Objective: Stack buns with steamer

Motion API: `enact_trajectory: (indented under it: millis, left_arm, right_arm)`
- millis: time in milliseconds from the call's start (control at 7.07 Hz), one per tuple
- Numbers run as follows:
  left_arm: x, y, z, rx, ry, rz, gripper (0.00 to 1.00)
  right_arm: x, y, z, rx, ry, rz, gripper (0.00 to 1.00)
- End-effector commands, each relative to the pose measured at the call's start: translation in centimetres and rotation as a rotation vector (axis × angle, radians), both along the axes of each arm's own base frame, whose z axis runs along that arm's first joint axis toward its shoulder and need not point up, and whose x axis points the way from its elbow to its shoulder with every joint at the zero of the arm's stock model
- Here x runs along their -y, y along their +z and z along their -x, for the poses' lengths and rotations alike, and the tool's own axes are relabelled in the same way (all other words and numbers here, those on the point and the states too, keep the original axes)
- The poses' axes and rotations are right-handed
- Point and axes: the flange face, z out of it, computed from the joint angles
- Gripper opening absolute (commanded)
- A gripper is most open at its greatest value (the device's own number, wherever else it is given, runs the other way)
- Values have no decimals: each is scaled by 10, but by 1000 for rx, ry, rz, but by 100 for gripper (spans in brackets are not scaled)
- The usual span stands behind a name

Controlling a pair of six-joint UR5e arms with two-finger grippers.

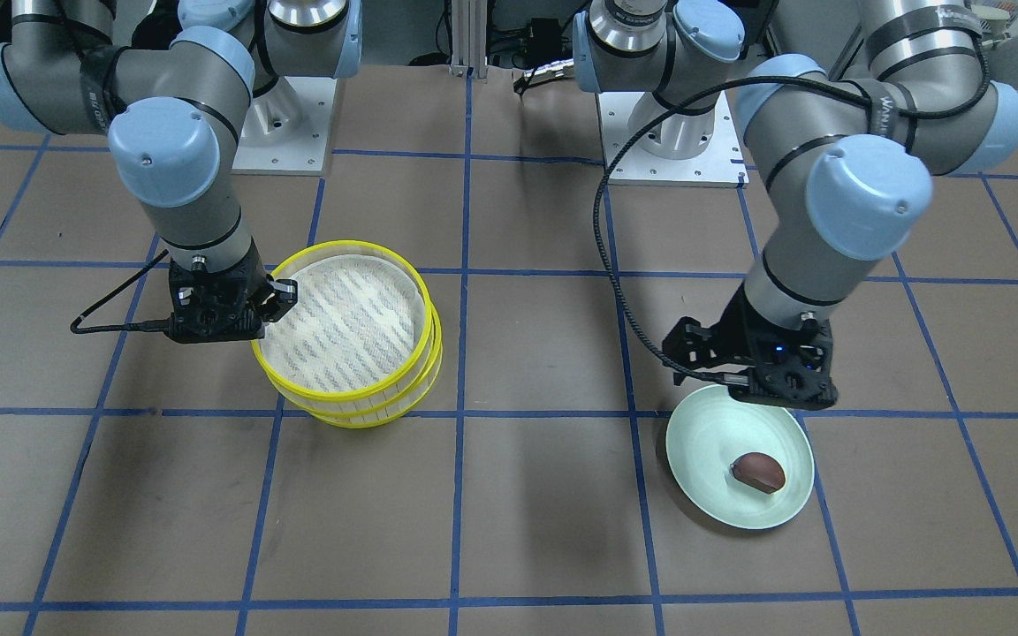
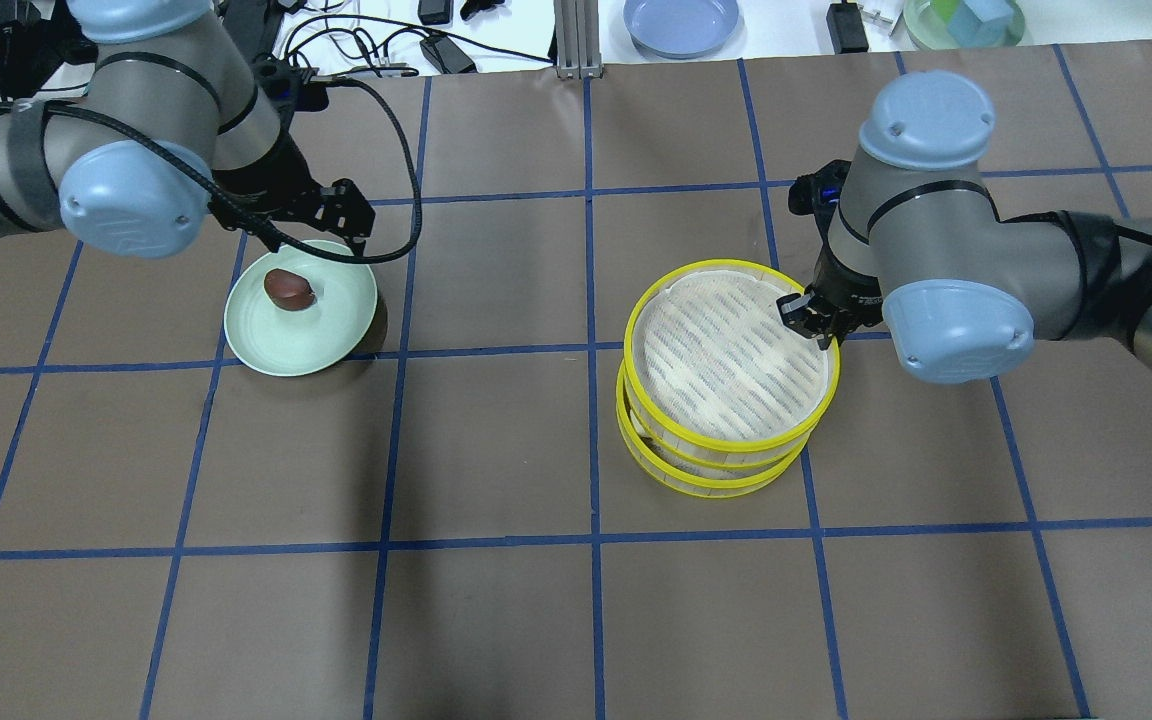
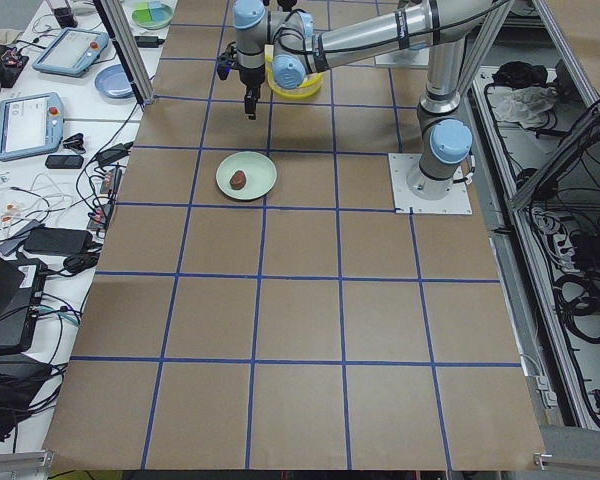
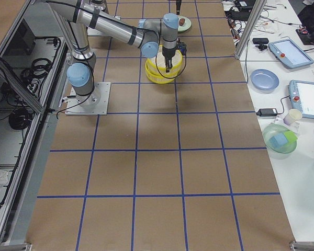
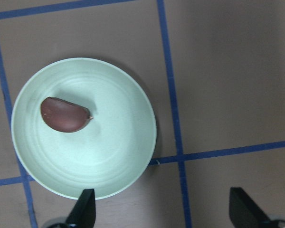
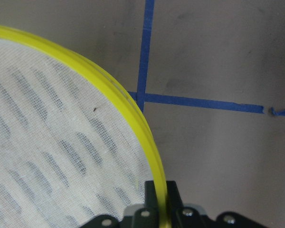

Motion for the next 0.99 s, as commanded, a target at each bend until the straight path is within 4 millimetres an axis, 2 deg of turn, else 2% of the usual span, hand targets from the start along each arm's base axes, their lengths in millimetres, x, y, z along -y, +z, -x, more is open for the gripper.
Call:
enact_trajectory:
  millis: [0, 141, 283, 848]
  left_arm:
    - [6, -19, -65, 0, -57, -30, 100]
    - [17, -27, -72, 16, -94, 13, 100]
    - [26, -44, -75, 31, -129, 16, 100]
    - [54, -122, -92, 57, -341, 54, 98]
  right_arm:
    - [-1, -2, -2, -6, 5, -4, 0]
    - [-3, -3, -4, -7, 8, -9, 0]
    - [-4, -4, -9, -11, 19, -15, 0]
    - [-5, -10, -11, -12, 33, -31, 0]
